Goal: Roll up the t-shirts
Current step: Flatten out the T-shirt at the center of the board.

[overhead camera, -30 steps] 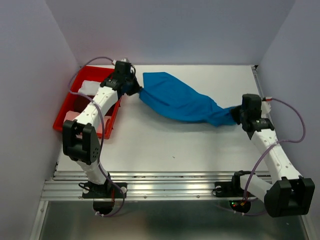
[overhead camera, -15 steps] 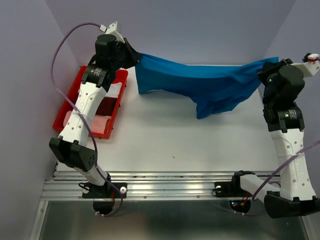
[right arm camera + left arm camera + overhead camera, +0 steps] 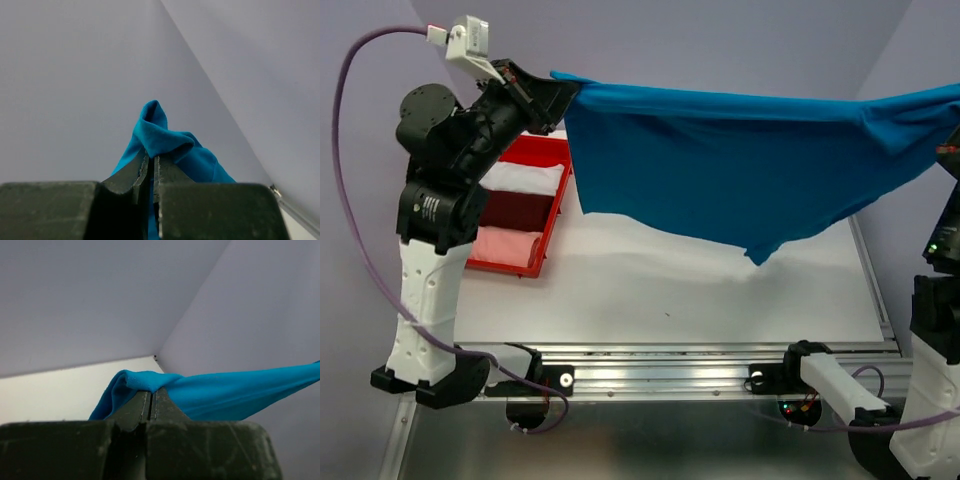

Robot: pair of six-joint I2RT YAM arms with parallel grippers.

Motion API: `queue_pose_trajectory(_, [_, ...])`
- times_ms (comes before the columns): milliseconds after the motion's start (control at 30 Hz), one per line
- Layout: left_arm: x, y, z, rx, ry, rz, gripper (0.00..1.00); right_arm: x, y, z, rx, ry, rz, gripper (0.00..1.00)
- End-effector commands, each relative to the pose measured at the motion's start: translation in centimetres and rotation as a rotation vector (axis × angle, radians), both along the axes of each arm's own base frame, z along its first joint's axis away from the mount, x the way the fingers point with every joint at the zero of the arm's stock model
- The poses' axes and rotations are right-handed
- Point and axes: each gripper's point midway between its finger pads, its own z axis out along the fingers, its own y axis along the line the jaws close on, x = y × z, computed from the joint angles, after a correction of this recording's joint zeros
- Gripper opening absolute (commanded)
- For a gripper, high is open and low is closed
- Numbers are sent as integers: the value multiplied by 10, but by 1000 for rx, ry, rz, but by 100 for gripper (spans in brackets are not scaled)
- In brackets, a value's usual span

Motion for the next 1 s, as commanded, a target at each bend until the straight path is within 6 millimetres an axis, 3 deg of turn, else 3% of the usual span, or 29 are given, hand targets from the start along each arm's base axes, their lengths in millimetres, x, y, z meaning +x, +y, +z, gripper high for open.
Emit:
queue_pose_trajectory(0, [-47, 5, 46, -31, -165, -54, 0, -60, -15, 32, -1, -144, -82, 1])
queue_pose_trajectory(67, [-63, 5, 48, -45, -193, -79, 0, -73, -18, 34, 4, -167, -98, 1])
queue_pose_trajectory(200, [-73, 2, 45, -56, -197, -109, 0, -89, -22, 38, 10, -196, -120, 1])
queue_pose_trajectory(300, [-69, -3, 35, -51, -162, -123, 0, -80, -22, 36, 6, -176, -126, 1])
queue_pose_trajectory(400, [-50, -8, 9, -37, -88, -109, 0, -55, -22, 22, 1, -109, -137, 1])
queue_pose_trajectory(433, [-39, -11, -11, -25, -31, -102, 0, -48, -24, 16, 6, -87, -150, 1])
queue_pose_trajectory(500, [-25, -12, -34, -16, 30, -79, 0, -23, -26, 1, -3, -17, -172, 1])
queue_pose_trajectory(533, [-13, -15, -59, -5, 89, -64, 0, -8, -27, -11, -14, 32, -185, 1])
queue_pose_trajectory(600, [-1, -17, -85, 11, 148, -48, 0, 19, -26, -27, -26, 99, -192, 1])
queue_pose_trajectory(633, [6, -18, -99, 19, 174, -41, 0, 49, -25, -46, -39, 171, -191, 1])
queue_pose_trajectory(667, [19, -21, -130, 41, 242, -29, 0, 65, -22, -57, -54, 208, -178, 1])
queue_pose_trajectory(733, [31, -23, -155, 60, 294, -12, 0, 110, -15, -87, -80, 297, -152, 1])
queue_pose_trajectory(767, [43, -25, -182, 82, 356, 3, 0, 131, -12, -111, -89, 358, -140, 1])
queue_pose_trajectory(867, [60, -29, -225, 112, 429, 22, 0, 189, -4, -165, -112, 478, -106, 1])
queue_pose_trajectory(933, [84, -25, -273, 159, 523, 73, 0, 233, 5, -214, -137, 565, -60, 1])
queue_pose_trajectory(967, [89, -25, -287, 171, 549, 80, 0, 248, 8, -228, -141, 577, -47, 1])
